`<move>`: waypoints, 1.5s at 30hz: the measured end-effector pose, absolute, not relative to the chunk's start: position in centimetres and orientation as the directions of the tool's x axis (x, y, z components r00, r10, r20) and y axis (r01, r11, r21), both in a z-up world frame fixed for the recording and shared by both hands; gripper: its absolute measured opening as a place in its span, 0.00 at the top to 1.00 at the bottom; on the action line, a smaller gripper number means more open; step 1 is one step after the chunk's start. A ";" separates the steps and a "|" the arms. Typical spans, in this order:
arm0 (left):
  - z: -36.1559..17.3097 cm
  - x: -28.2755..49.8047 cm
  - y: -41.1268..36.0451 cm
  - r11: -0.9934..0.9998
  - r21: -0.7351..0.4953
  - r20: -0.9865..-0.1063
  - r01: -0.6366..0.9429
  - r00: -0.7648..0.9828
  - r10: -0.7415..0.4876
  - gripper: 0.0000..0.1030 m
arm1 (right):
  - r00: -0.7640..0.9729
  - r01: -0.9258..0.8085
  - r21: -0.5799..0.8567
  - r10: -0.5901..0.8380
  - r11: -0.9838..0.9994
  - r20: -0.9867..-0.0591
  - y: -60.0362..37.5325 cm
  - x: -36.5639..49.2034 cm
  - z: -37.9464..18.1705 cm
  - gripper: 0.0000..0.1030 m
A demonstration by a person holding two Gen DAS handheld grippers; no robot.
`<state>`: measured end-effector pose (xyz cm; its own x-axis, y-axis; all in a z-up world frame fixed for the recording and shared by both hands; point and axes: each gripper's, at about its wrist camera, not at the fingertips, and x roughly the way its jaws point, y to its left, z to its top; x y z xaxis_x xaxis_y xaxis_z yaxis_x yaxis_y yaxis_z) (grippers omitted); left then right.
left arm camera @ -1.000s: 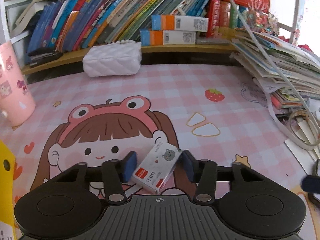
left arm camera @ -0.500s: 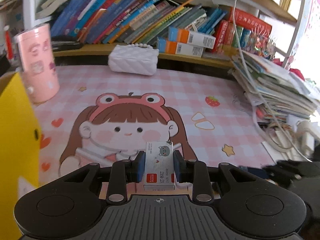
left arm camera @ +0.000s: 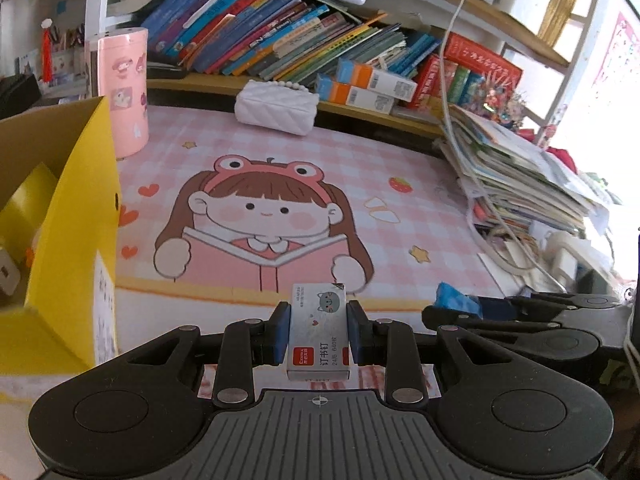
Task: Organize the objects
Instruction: 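Carry the held medicine box and blue packet over the yellow box with both grippers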
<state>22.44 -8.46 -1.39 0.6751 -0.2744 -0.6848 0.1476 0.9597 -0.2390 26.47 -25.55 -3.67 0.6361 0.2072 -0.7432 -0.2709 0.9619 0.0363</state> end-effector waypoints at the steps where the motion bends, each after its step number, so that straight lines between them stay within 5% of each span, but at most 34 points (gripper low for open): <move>1: -1.3 21.9 -8.4 0.958 -0.244 -0.681 0.153 0.676 -0.282 0.73 | 0.638 -0.264 0.041 0.206 0.964 -0.741 -25.4 25.9 -3.3 0.66; 15: 0.6 14.0 -4.4 0.943 -0.274 -0.623 0.189 0.712 -0.323 0.73 | 0.655 -0.270 0.022 0.201 0.963 -0.728 -20.4 17.5 -0.3 0.66; 45: 1.1 -0.5 11.4 0.964 -0.256 -0.632 -0.068 0.767 -0.113 0.73 | 0.598 -0.477 0.022 0.343 0.879 -0.724 -4.9 3.8 0.4 0.66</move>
